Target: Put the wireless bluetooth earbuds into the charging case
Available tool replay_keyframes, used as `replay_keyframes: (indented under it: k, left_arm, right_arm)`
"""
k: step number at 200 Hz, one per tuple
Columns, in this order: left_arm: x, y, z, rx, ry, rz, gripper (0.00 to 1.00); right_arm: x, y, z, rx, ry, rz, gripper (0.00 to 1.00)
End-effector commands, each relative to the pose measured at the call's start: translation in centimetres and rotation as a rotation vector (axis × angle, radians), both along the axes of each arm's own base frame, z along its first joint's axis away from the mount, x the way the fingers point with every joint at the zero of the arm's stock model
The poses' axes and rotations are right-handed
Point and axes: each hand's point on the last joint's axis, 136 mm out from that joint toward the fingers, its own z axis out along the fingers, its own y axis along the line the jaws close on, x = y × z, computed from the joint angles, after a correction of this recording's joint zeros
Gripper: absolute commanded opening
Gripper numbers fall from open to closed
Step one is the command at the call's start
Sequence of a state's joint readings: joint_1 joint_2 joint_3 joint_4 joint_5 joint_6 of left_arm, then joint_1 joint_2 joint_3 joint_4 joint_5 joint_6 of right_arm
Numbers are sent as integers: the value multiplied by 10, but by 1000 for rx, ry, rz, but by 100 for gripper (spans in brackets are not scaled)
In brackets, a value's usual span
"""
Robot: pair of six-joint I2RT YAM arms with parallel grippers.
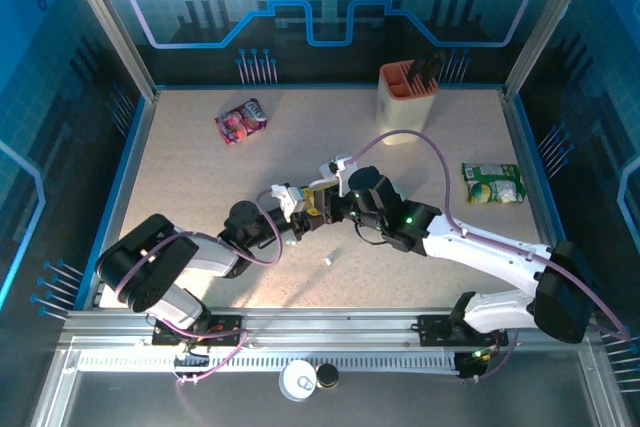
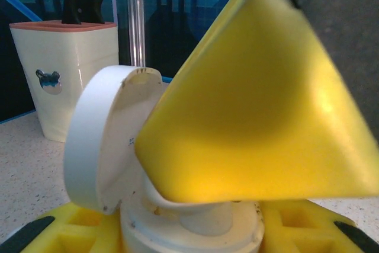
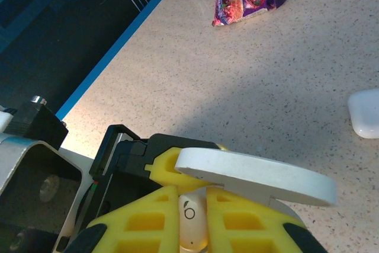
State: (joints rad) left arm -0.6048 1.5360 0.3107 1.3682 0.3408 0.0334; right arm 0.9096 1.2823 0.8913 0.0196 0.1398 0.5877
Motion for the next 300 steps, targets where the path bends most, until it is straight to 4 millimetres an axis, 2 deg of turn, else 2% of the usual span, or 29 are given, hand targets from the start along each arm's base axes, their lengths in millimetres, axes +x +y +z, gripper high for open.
replay_keyframes:
  k: [1, 22, 37, 86, 90, 125, 144, 170, 193, 216, 237, 300]
  left_arm:
    - [1, 3, 10, -23, -34, 20, 33]
    - [0, 4, 13, -27, -39, 22, 33]
    - [-1, 5, 12, -27, -39, 21, 33]
    - [-3, 9, 11, -24, -38, 35, 33]
    - [-3, 10, 10, -24, -36, 37, 33]
    - [-2, 14, 7, -19, -30, 52, 33]
    - [-1, 20, 7, -22, -27, 69, 33]
    - [0, 33, 11, -37, -27, 98, 33]
    - [3, 46, 15, -57, -20, 131, 33]
    - [10, 61, 15, -85, 14, 178, 33]
    - [11, 68, 15, -94, 21, 203, 33]
    - [8, 71, 16, -99, 17, 205, 33]
  right_arm:
    - [-6, 9, 1, 34, 14, 18, 14]
    - [-5, 6, 2, 29, 11, 5, 17]
    - [-4, 0, 5, 17, -5, -13, 23]
    - [-4, -20, 36, 19, -106, -40, 35]
    - [-6, -23, 27, 2, -101, -40, 36]
    - [-9, -45, 36, 10, -163, -84, 37]
    - [-9, -64, 31, 20, -180, -131, 38]
    - [-3, -85, 4, 16, -119, -188, 40]
    - [1, -87, -25, 13, -40, -187, 41]
    - [0, -74, -58, -13, 56, -145, 42]
    - [-9, -57, -87, -31, 167, -83, 44]
    - [-46, -24, -153, -101, 433, 68, 45]
